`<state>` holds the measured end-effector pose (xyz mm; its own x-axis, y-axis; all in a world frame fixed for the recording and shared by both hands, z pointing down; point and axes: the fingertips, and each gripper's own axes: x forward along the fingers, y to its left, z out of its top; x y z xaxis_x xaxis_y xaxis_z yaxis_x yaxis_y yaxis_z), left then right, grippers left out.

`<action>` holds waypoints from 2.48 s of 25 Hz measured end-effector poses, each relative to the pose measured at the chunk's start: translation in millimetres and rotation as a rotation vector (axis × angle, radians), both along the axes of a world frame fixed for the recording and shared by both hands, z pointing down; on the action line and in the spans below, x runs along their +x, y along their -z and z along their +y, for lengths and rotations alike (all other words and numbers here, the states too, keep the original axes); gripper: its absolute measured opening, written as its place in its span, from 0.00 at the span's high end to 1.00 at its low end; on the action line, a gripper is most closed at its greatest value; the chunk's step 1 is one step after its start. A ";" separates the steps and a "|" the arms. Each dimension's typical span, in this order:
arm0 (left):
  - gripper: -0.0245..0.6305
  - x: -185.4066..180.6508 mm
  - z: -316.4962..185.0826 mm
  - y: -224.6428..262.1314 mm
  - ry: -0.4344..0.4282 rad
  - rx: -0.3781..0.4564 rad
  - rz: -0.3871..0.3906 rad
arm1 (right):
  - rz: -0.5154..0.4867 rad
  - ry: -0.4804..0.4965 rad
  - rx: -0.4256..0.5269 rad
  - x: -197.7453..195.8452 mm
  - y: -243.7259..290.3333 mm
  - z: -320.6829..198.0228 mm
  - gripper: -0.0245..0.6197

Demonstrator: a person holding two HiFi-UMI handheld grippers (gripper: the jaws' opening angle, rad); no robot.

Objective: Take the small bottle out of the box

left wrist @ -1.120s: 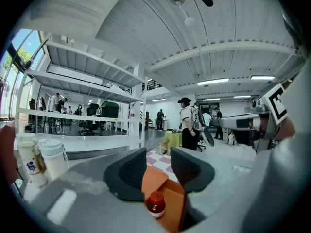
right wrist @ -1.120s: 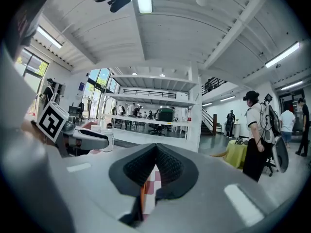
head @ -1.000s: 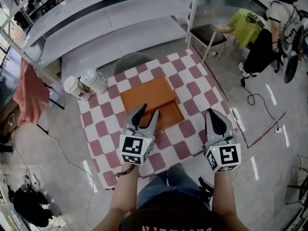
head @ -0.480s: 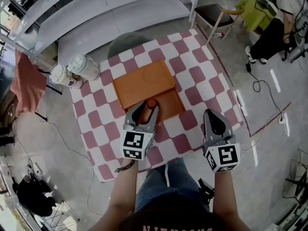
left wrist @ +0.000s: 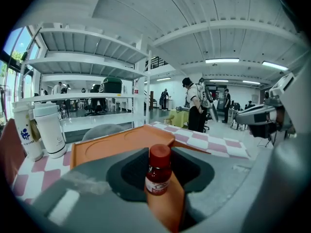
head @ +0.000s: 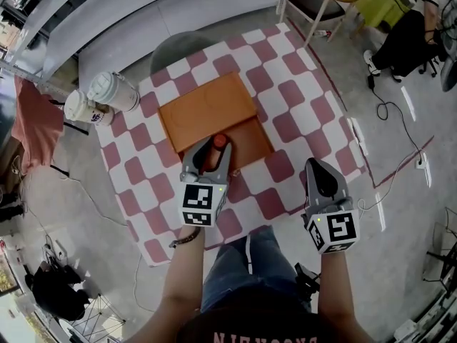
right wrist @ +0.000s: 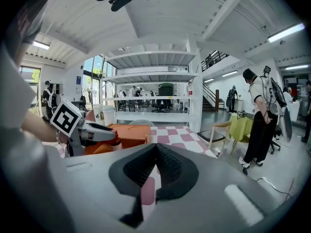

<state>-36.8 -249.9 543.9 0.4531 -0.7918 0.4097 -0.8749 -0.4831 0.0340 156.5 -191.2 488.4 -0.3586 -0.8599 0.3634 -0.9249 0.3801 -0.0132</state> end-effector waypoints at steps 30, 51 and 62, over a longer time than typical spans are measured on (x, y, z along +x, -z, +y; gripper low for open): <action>0.75 -6.2 -7.3 133.1 0.002 0.172 0.069 | -0.059 0.043 0.272 -21.8 121.3 -25.1 0.96; 0.75 -95.3 15.4 201.1 0.378 0.338 0.036 | -0.143 0.349 0.362 -78.3 162.8 -72.1 0.96; 0.75 -136.7 51.5 236.9 0.527 0.429 0.029 | -0.162 0.408 0.402 -92.0 182.9 -69.8 0.96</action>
<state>-173.5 -198.4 307.0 -0.0320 -0.9995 0.0039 -0.9987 0.0318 -0.0386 64.5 -261.0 305.4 -0.7130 -0.6995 -0.0495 -0.7010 0.7091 0.0767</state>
